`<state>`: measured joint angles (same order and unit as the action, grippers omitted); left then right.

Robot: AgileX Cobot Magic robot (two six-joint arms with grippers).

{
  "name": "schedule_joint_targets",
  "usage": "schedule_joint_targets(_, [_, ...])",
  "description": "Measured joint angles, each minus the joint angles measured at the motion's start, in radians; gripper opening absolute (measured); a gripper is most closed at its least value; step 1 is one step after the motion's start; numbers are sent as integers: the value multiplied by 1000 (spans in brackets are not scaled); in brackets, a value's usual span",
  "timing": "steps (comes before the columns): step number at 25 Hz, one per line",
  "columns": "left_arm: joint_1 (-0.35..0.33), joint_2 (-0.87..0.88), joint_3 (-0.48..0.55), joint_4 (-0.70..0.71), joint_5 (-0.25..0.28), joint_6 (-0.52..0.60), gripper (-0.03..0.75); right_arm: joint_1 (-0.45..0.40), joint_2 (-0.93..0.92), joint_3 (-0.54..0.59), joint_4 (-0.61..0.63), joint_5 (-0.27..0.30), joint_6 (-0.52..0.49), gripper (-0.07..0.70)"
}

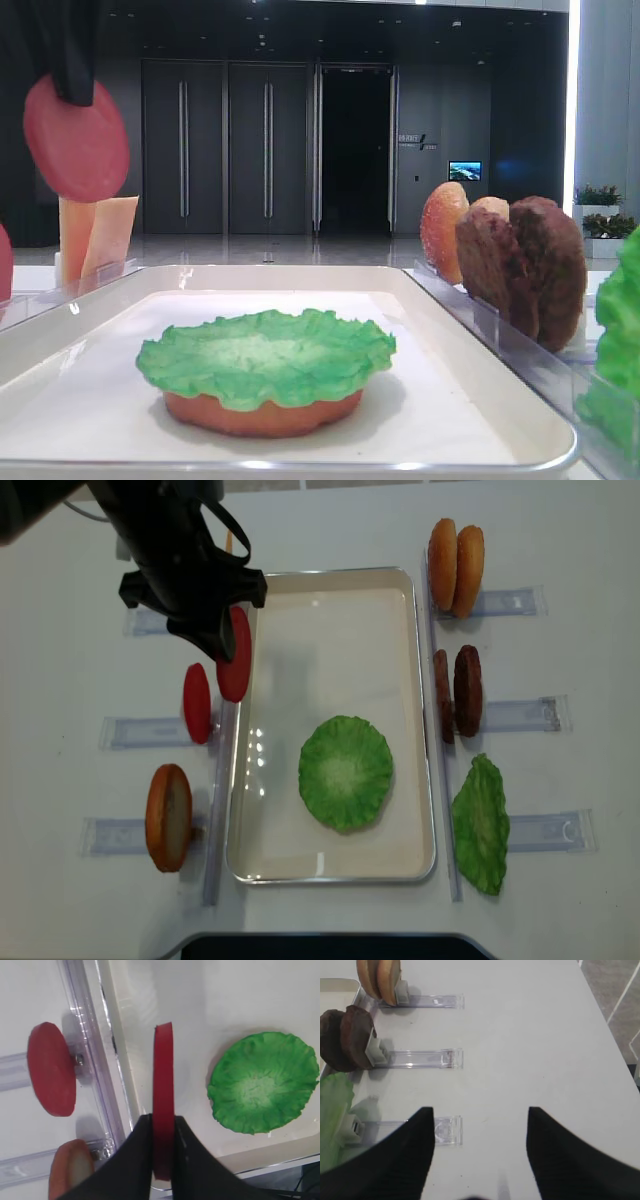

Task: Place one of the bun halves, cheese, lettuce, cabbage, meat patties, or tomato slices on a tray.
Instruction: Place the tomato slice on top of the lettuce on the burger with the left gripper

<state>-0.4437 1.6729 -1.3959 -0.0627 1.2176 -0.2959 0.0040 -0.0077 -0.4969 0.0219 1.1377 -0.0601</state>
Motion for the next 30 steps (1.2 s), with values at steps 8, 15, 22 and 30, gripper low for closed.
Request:
schedule_joint_targets(8, [-74, -1, 33, -36, -50, -31, 57, 0, 0, 0, 0, 0, 0, 419])
schedule_joint_targets(15, [-79, -3, 75, -128, -110, -11, 57, 0, 0, 0, 0, 0, 0, 419])
schedule_joint_targets(22, [-79, -7, 79, -183, -128, 27, 57, 0, 0, 0, 0, 0, 0, 419])
schedule_joint_targets(30, [-79, -17, 161, -297, -234, 107, 57, 0, 0, 0, 0, 0, 0, 419])
